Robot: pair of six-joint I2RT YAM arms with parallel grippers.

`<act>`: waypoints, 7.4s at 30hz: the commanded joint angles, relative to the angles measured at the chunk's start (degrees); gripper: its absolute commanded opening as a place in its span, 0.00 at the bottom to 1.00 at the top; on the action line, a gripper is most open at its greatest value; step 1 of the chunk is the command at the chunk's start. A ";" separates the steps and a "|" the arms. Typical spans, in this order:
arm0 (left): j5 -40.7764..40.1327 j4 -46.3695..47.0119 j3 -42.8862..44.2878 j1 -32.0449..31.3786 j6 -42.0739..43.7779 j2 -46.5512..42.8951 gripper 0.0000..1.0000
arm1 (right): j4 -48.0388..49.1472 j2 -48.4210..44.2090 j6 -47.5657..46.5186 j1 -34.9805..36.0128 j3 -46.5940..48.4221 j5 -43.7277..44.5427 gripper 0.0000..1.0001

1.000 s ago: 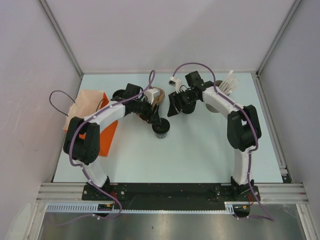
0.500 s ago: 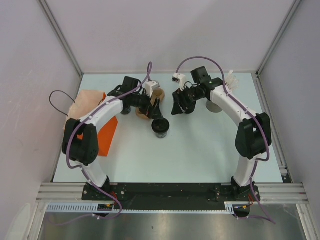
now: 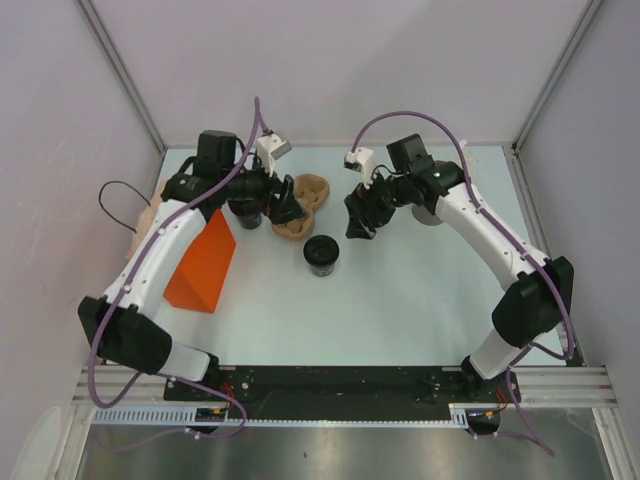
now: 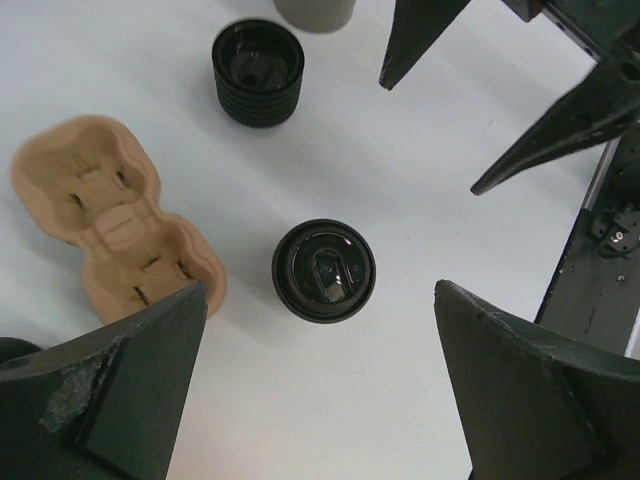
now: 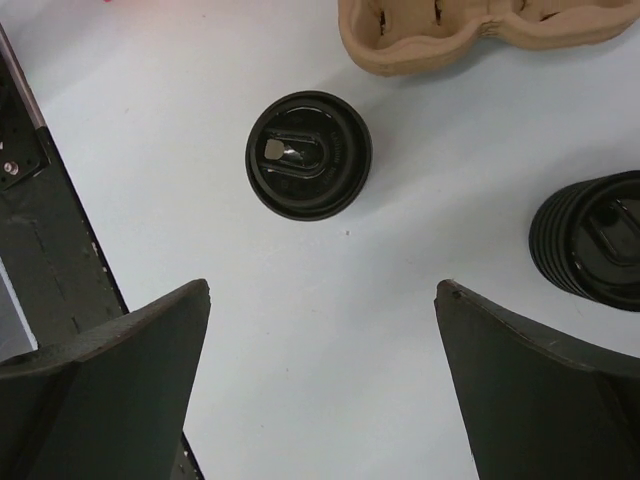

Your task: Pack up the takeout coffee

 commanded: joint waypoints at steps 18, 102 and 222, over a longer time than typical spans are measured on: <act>-29.32 -8.65 3.45 3.83 7.33 -28.54 1.00 | 0.58 -7.23 -5.95 11.54 -0.78 16.11 0.96; -27.31 -7.42 -6.23 14.73 4.43 -32.16 1.00 | -4.34 14.85 4.52 19.64 14.33 30.89 0.01; -28.90 6.19 -2.71 -5.31 2.67 -19.15 1.00 | -23.33 1.21 4.69 11.63 30.87 0.82 0.01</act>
